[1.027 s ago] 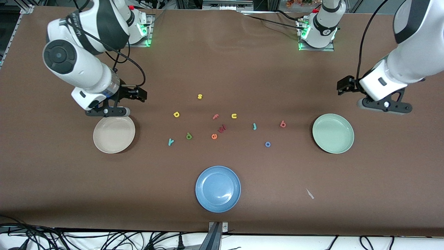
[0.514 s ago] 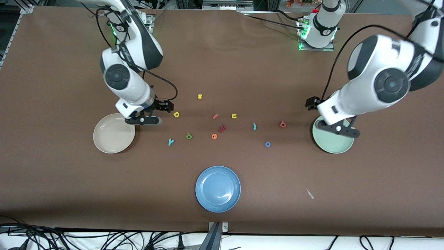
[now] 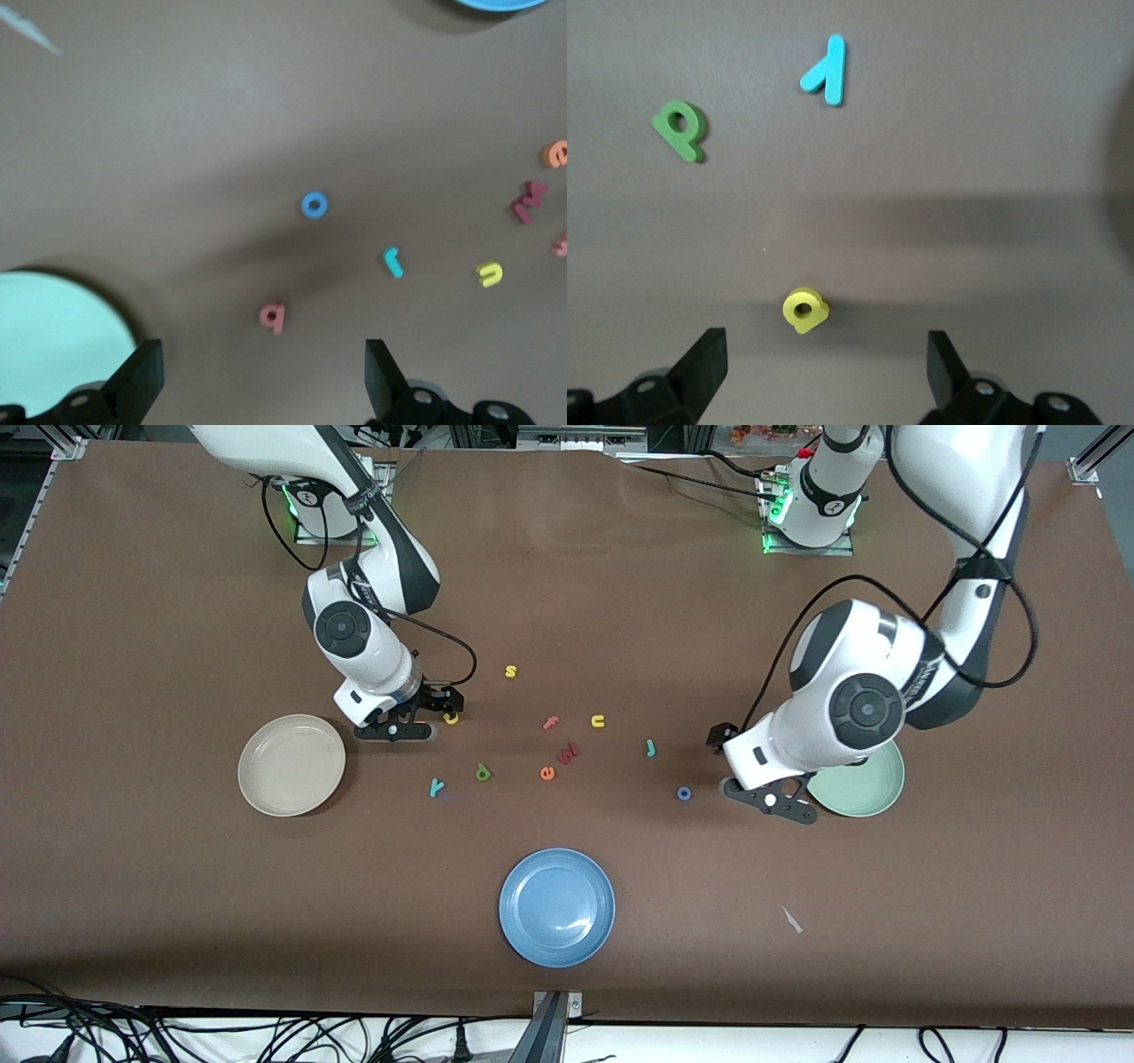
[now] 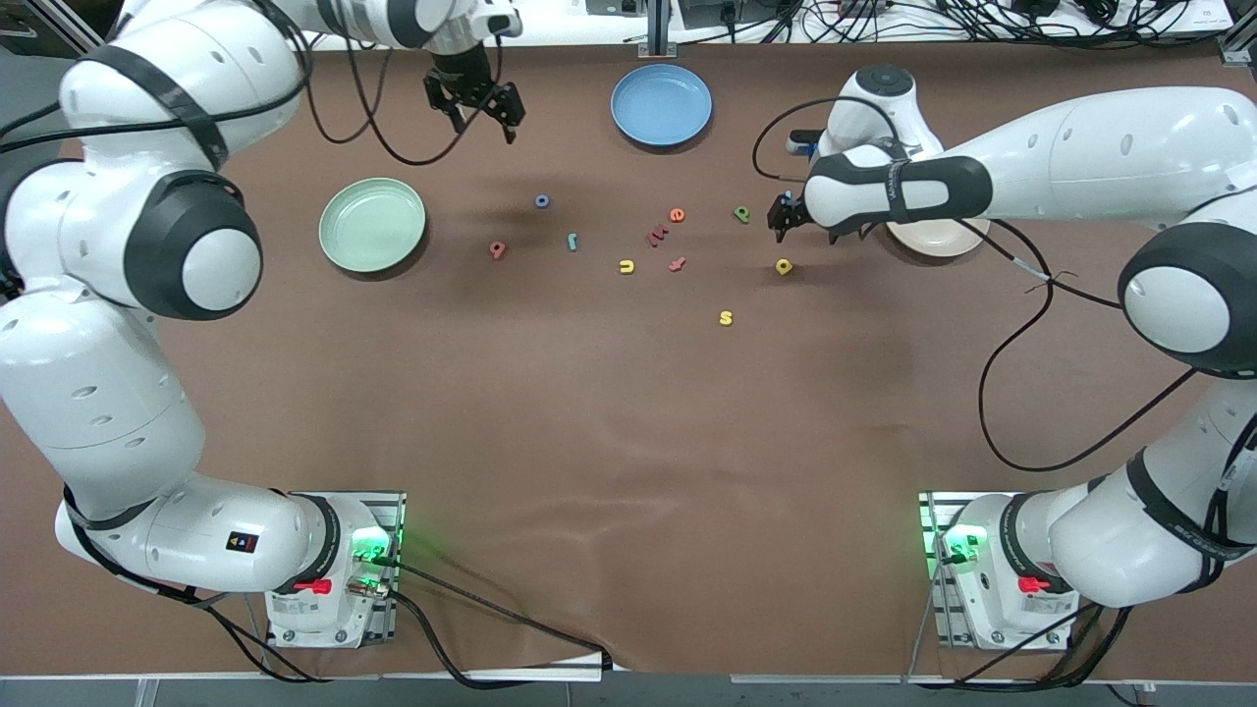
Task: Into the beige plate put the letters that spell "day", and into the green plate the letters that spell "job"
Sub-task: 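Reach the right gripper to the yellow letter while the left gripper reaches the blue o, then grasp the yellow letter with the right gripper while the left gripper grasps the blue o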
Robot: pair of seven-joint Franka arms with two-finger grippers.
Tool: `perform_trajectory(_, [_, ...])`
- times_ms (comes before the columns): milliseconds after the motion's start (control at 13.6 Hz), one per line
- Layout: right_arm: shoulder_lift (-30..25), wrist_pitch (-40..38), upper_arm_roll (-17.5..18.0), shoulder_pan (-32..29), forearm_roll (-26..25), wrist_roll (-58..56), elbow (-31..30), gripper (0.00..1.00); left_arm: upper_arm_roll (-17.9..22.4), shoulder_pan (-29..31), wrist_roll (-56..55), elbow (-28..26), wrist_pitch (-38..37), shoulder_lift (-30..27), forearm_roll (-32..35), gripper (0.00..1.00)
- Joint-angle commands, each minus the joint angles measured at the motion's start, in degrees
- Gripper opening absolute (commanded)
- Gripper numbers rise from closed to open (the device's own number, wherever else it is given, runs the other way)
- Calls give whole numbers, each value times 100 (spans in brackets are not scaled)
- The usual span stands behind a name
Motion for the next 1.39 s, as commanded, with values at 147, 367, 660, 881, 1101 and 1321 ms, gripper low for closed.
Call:
perform_trajectory(147, [297,241,173,-21,51,62,56,100,30,-70,78,245,509,629,-30,100])
perform_trajectory(367, [429,312,181,-21,24,44,82,100,39,-131,70,263,527,771,-22,100])
perform_trajectory(660, [718,312,181,128,33,26,319,99,65,-359,8,175,1177,1026,22,100])
perform_trajectory(881, [772,312,173,182,42,18,328,95,66,-439,-202,96,1204,1070,520,95])
perform_trajectory(1101, [798,303,173,173,24,-26,328,87,66,-422,-414,-281,1869,1070,891,89])
perform_trajectory(1321, [807,277,164,129,15,-210,337,75,66,-439,-623,-554,2284,1079,945,82])
